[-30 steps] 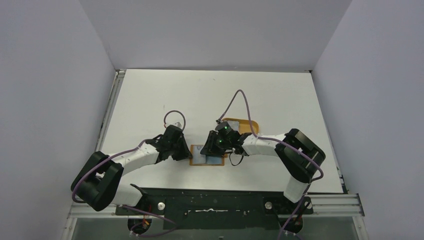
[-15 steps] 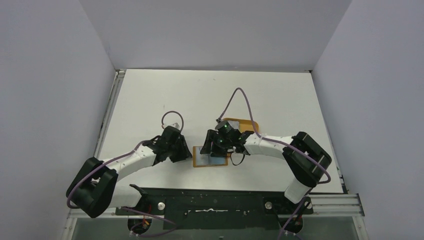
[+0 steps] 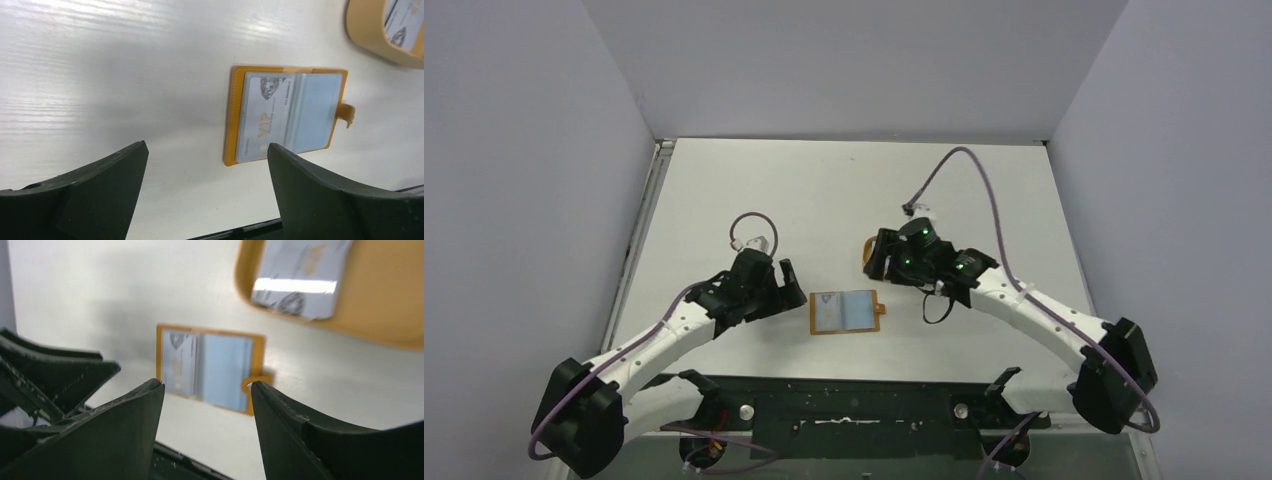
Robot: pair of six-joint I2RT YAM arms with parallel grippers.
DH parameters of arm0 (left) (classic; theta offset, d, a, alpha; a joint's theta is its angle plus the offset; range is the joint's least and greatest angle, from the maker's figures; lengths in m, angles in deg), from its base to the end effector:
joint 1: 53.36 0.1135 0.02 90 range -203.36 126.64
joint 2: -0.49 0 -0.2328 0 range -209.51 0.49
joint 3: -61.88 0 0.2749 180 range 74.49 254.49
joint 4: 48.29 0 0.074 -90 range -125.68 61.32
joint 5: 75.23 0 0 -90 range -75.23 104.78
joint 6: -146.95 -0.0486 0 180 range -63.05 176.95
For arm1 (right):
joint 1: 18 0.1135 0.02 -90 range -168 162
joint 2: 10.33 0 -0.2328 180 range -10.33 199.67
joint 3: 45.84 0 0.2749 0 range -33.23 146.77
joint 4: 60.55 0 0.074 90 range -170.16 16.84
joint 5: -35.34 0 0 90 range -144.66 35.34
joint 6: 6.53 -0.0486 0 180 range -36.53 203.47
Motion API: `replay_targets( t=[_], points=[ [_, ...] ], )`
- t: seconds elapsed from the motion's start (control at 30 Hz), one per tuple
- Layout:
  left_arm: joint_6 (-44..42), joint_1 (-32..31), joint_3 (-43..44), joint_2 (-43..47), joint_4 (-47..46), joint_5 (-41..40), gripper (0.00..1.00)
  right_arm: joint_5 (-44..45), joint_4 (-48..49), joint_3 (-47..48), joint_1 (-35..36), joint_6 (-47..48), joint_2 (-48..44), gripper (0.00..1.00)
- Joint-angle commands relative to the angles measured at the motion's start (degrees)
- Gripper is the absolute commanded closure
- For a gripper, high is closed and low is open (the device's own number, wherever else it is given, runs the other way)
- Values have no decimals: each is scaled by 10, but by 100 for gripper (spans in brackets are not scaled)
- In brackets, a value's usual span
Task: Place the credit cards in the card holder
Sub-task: Insert the credit card into the card holder, then pick up the credit card from the storage box.
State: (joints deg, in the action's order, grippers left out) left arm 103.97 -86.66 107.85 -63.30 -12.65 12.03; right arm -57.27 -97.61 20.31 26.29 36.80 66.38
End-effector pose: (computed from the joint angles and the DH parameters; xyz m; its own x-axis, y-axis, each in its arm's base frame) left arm 0.2118 -0.1363 0.1398 -0.8416 -0.3215 -0.4340 -0.1336 0.9025 -0.4094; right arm 0.2270 0.2246 0.1992 -0.8862 0.1506 -0.4381 -0.1091 0.8512 0.5134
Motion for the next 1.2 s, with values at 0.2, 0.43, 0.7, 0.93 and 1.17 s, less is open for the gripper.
replay_targets(
  t=[0.2, 0.43, 0.7, 0.93, 1.17],
  points=[
    [49, 18, -46, 113, -18, -65, 3, -68, 71, -65, -233, 45, -65, 37],
    [19, 27, -69, 159, -16, -14, 3, -116, 159, -48, -242, 41, 29, 38],
    [7, 27, -76, 172, -16, 7, 3, -108, 171, -16, -243, 56, 118, 36],
    [5, 27, -86, 159, -31, 17, 5, -105, 168, 5, -241, 76, 163, 38],
    [2, 26, -88, 136, -59, 27, 8, -116, 160, 28, -231, 91, 198, 39]
  ],
)
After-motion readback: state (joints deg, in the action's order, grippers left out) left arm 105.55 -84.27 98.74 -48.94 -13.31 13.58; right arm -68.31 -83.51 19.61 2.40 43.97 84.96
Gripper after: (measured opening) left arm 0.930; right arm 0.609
